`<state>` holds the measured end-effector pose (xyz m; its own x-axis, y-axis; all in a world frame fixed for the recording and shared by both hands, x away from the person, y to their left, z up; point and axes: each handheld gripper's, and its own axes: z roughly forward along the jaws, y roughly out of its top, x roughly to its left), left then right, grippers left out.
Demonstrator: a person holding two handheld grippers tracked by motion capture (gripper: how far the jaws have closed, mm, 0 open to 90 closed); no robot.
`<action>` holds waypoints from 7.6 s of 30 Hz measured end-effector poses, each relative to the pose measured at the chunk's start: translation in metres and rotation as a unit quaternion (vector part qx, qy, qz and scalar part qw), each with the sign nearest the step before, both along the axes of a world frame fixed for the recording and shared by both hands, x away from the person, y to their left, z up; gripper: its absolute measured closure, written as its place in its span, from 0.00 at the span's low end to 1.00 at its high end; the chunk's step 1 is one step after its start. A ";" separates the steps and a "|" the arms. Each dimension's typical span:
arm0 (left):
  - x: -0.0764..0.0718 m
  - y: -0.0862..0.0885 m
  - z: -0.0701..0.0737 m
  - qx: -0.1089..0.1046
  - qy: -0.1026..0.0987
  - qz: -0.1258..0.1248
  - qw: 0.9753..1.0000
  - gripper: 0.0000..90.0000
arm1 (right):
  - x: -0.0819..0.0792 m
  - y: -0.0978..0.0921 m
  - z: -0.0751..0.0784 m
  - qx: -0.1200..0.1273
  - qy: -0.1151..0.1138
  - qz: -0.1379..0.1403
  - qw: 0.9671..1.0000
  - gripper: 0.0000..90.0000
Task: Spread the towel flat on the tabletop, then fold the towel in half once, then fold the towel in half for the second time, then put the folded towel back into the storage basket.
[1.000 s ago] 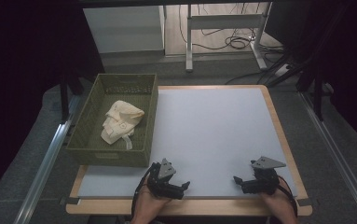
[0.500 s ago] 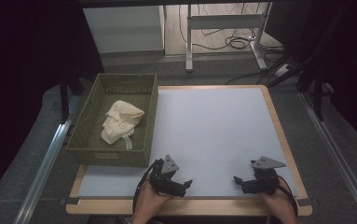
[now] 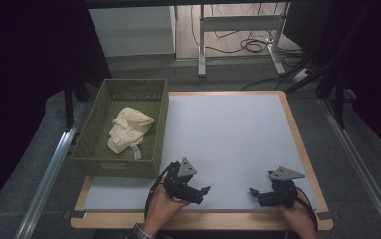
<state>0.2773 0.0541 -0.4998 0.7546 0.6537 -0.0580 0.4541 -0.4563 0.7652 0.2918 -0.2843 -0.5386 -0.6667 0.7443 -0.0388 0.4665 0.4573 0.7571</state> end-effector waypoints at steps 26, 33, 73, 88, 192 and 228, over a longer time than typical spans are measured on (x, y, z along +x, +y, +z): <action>0.043 -0.004 0.052 0.016 0.010 -0.020 1.000 0.05 | 0.000 0.000 0.000 -0.001 0.001 0.001 1.000 0.04; 0.059 0.000 0.063 0.016 0.021 -0.019 0.999 0.05 | 0.000 0.000 0.000 0.000 -0.001 0.001 1.000 0.04; 0.121 0.086 0.102 0.050 0.023 0.081 0.995 0.04 | 0.000 -0.001 0.000 0.000 -0.001 0.002 1.000 0.04; 0.133 0.131 0.099 0.061 0.025 0.135 0.989 0.03 | 0.000 -0.001 0.000 0.000 -0.001 0.002 1.000 0.04; 0.142 0.232 0.103 0.080 0.073 0.224 0.969 0.90 | 0.000 -0.001 0.000 0.001 -0.001 0.004 1.000 0.04; 0.131 0.153 0.167 0.027 -0.021 0.131 0.991 0.89 | 0.000 -0.001 0.000 0.002 0.000 0.004 1.000 0.04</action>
<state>0.4083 0.2067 -0.3327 0.5604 0.8282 0.0103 0.5296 -0.3678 0.7643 0.2922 -0.2852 -0.5389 -0.6733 0.7385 -0.0357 0.4618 0.4578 0.7598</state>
